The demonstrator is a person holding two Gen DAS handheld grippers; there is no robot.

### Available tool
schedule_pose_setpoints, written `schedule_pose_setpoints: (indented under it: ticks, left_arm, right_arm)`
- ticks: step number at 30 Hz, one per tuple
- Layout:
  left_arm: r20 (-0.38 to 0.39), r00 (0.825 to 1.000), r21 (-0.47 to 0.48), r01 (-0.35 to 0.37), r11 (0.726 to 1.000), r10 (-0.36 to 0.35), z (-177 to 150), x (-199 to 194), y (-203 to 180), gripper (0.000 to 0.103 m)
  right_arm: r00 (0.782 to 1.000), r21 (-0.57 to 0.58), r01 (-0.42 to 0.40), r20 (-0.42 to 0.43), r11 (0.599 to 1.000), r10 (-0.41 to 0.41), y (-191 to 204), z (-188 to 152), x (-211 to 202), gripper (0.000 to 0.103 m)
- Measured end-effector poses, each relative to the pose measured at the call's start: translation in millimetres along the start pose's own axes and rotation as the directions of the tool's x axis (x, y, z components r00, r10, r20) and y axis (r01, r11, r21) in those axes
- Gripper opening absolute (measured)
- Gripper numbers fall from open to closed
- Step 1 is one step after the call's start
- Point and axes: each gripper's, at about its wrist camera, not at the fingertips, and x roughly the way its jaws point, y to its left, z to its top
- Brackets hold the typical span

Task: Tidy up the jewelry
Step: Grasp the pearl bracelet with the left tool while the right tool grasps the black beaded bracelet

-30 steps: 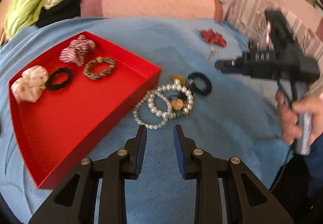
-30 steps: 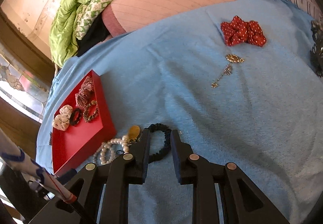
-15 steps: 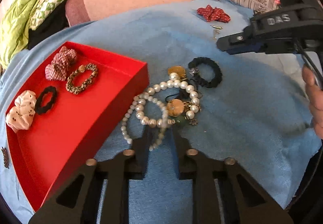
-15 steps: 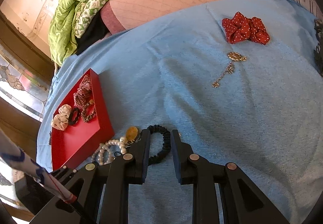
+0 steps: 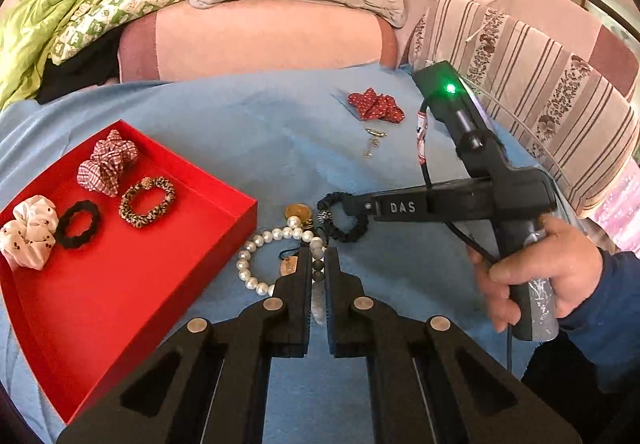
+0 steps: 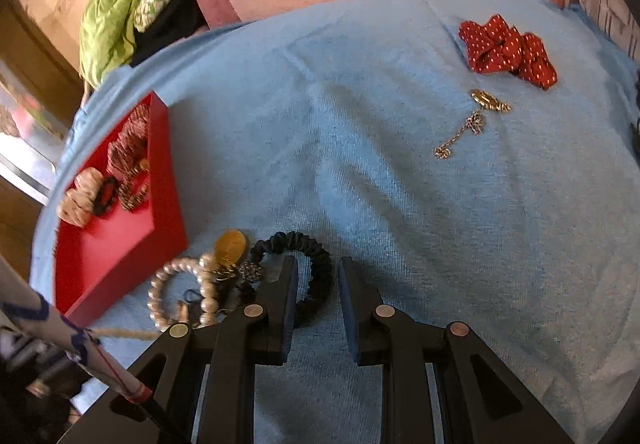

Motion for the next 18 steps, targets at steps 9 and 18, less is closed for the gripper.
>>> schedule_pose_setpoints:
  ticks: [9,18]
  left_arm:
    - [0.057,0.998,-0.027,-0.015,1.0,0.017,6.1,-14.1,5.6,0.005]
    - [0.139,0.99,-0.063,-0.029,0.998,0.038,19.9,-35.5,18.5,0.005]
  right_arm:
    - [0.988,0.029,-0.012,0.156,0.999,0.007,-9.5,9.2,-46.2,0.008]
    - [0.952,0.025,-0.106,0.292,0.994,0.094,2.0,14.7,-81.4,0.008]
